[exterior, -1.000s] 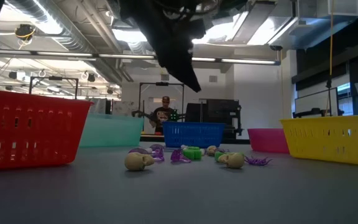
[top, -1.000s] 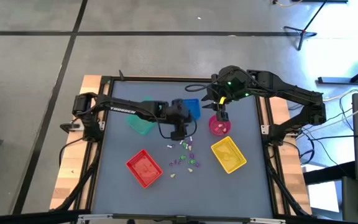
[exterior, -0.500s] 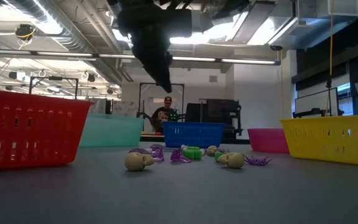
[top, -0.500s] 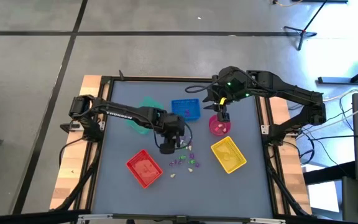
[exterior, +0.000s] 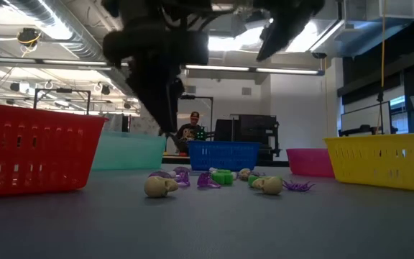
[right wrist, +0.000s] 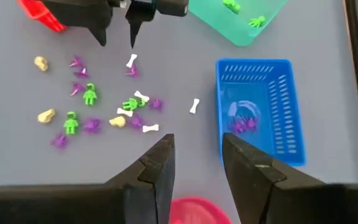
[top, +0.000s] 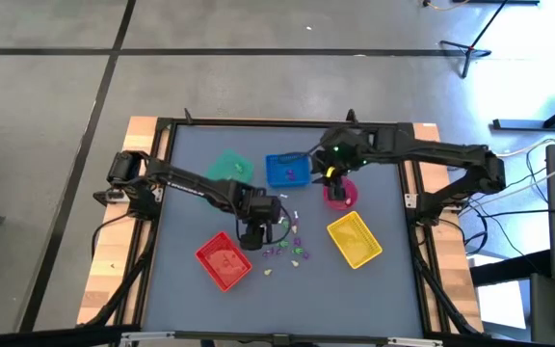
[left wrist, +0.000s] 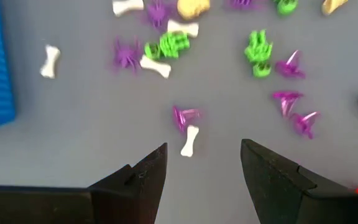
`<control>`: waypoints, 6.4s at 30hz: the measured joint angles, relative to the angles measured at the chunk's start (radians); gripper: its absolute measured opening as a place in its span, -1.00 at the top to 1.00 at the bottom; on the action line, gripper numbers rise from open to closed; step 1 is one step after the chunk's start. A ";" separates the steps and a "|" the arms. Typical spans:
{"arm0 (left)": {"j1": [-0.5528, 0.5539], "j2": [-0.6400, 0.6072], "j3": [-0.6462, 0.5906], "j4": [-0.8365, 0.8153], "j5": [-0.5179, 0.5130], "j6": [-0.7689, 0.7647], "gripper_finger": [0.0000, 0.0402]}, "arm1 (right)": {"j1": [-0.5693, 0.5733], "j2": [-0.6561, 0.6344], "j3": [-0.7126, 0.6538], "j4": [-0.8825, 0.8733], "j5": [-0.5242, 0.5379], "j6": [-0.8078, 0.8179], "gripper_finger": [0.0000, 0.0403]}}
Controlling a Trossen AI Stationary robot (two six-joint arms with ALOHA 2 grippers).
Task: Sort Halloween decoration
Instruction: Put the white bone toy into the yellow bin
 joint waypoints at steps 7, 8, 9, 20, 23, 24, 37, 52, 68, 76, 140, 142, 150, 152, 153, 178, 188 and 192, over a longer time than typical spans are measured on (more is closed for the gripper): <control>0.000 0.001 -0.099 0.087 0.001 0.002 0.07 | 0.000 0.000 -0.201 0.218 -0.001 0.002 0.35; 0.000 0.001 -0.114 0.102 0.001 0.003 0.07 | 0.000 0.000 -0.222 0.243 -0.001 0.002 0.35; 0.000 0.002 -0.124 0.113 0.001 0.003 0.07 | 0.000 0.000 -0.242 0.265 -0.001 0.002 0.35; 0.002 0.002 -0.202 0.261 0.000 0.003 0.07 | 0.000 0.000 -0.359 0.477 -0.016 0.011 0.35; 0.002 0.002 -0.231 0.295 -0.004 0.002 0.07 | 0.000 -0.001 -0.359 0.482 -0.022 0.014 0.35; 0.002 0.002 -0.241 0.306 -0.006 0.002 0.07 | 0.000 -0.001 -0.359 0.482 -0.022 0.014 0.35; 0.034 0.002 -0.282 0.384 -0.005 -0.020 0.07 | 0.000 -0.001 -0.359 0.481 -0.021 0.014 0.35; 0.050 0.002 -0.283 0.383 0.048 -0.023 0.34 | 0.000 -0.001 -0.358 0.481 -0.020 0.014 0.35; 0.050 0.002 -0.283 0.383 0.051 -0.023 0.67 | 0.000 -0.001 -0.358 0.481 -0.020 0.014 0.35; 0.050 0.002 -0.283 0.383 0.051 -0.023 0.79 | 0.000 -0.001 -0.358 0.480 -0.020 0.014 0.35; 0.051 0.001 -0.025 0.356 -0.355 -0.018 0.92 | 0.000 -0.001 -0.357 0.480 -0.072 0.545 0.35; 0.051 0.001 -0.017 0.361 -0.384 -0.018 0.92 | 0.000 -0.001 -0.357 0.482 -0.095 0.614 0.35; 0.051 0.001 0.014 0.388 -0.422 -0.015 0.92 | 0.000 -0.001 -0.357 0.529 -0.116 0.758 0.35; 0.051 0.001 0.020 0.389 -0.423 -0.015 0.92 | 0.000 -0.001 -0.357 0.547 -0.127 0.773 0.35; 0.051 0.001 0.024 0.389 -0.423 -0.015 0.92 | 0.000 -0.001 -0.357 0.550 -0.128 0.783 0.35; 0.050 0.001 0.029 0.490 -0.424 -0.015 0.92 | -0.001 -0.001 -0.357 0.551 -0.127 0.796 0.35; 0.050 0.001 0.029 0.491 -0.424 -0.015 0.92 | -0.001 -0.001 -0.357 0.551 -0.127 0.795 0.35; 0.050 0.001 0.029 0.491 -0.423 -0.015 0.92 | -0.001 -0.001 -0.357 0.551 -0.127 0.795 0.35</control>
